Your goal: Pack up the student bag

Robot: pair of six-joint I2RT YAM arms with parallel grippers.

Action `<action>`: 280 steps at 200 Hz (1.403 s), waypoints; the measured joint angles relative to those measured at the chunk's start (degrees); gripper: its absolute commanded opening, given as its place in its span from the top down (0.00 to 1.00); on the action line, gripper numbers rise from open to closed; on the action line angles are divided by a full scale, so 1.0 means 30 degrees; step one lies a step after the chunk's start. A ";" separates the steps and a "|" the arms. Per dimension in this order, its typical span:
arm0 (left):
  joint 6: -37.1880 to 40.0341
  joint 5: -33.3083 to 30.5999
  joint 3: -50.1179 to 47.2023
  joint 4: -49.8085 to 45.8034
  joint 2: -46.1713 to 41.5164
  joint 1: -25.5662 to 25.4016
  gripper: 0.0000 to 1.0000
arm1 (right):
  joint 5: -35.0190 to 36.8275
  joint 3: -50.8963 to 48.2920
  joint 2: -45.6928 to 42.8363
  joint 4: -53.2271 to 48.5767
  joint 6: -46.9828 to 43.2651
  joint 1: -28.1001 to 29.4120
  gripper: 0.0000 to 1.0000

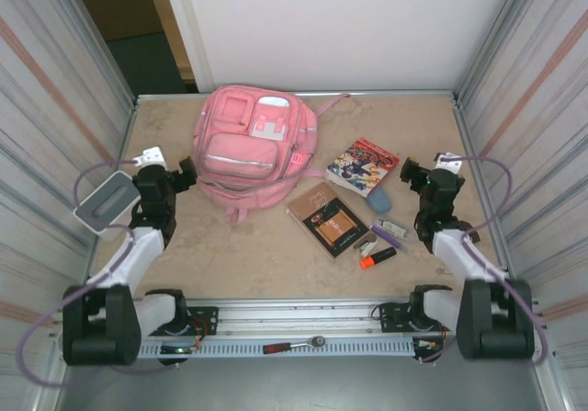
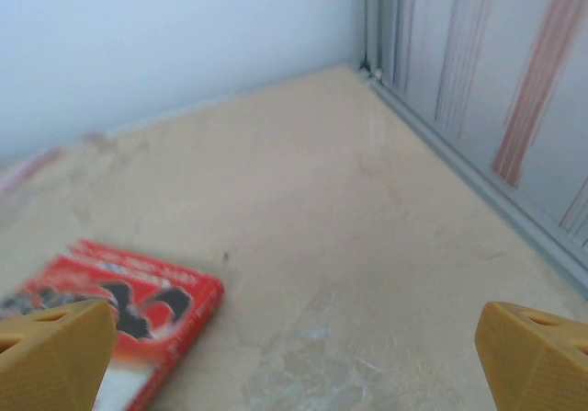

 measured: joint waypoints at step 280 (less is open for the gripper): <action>-0.6870 0.9260 0.0459 -0.4109 0.5319 -0.0729 1.00 | -0.9151 2.0414 1.7486 -1.2233 0.4342 0.7475 0.25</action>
